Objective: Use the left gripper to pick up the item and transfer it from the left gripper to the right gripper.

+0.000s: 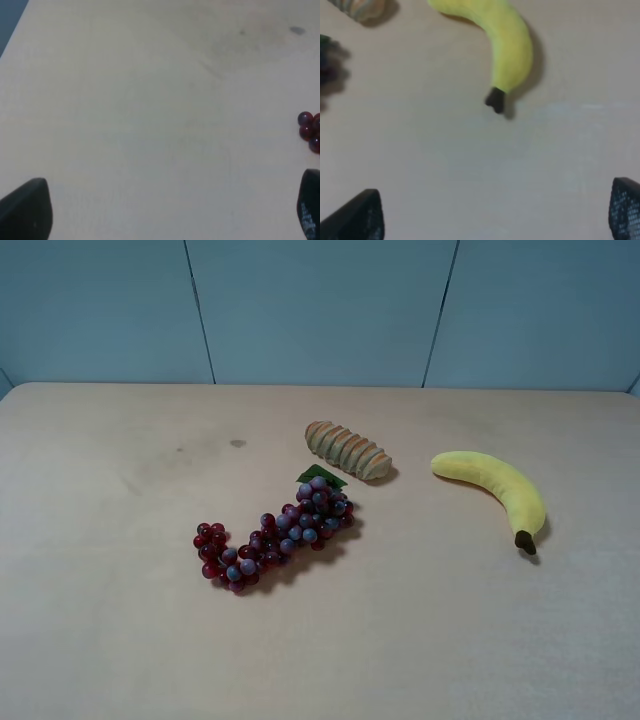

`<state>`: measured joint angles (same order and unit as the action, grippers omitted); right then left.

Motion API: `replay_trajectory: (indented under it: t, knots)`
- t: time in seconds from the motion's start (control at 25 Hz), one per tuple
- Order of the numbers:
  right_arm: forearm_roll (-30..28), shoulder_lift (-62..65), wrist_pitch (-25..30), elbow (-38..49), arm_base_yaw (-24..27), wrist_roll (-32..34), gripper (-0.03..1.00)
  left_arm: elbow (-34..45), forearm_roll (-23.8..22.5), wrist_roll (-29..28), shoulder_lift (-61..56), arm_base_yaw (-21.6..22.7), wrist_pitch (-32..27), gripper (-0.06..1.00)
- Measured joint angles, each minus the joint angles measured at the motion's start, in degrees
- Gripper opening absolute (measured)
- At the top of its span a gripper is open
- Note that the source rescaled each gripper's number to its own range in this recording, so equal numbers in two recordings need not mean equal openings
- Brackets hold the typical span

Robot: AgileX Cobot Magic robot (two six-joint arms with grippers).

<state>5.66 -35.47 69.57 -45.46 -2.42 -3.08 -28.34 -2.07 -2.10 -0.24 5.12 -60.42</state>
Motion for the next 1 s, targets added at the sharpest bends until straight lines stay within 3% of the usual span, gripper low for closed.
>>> replay_trajectory:
  t: [0.28,0.48,1.0]
  knots:
    - [-2.01,21.77,-5.26,12.97,0.0,0.39,1.0,0.0,0.05,0.0,0.0,0.0,0.0,1.0]
    - [-2.25,32.75,-10.35,16.11,0.0,1.85,1.0,0.0,0.05,0.0,0.0,0.0,0.0,1.0]
    - [-2.66,35.6,-10.89,17.06,0.0,2.2,1.0,0.0,0.05,0.0,0.0,0.0,0.0,1.0]
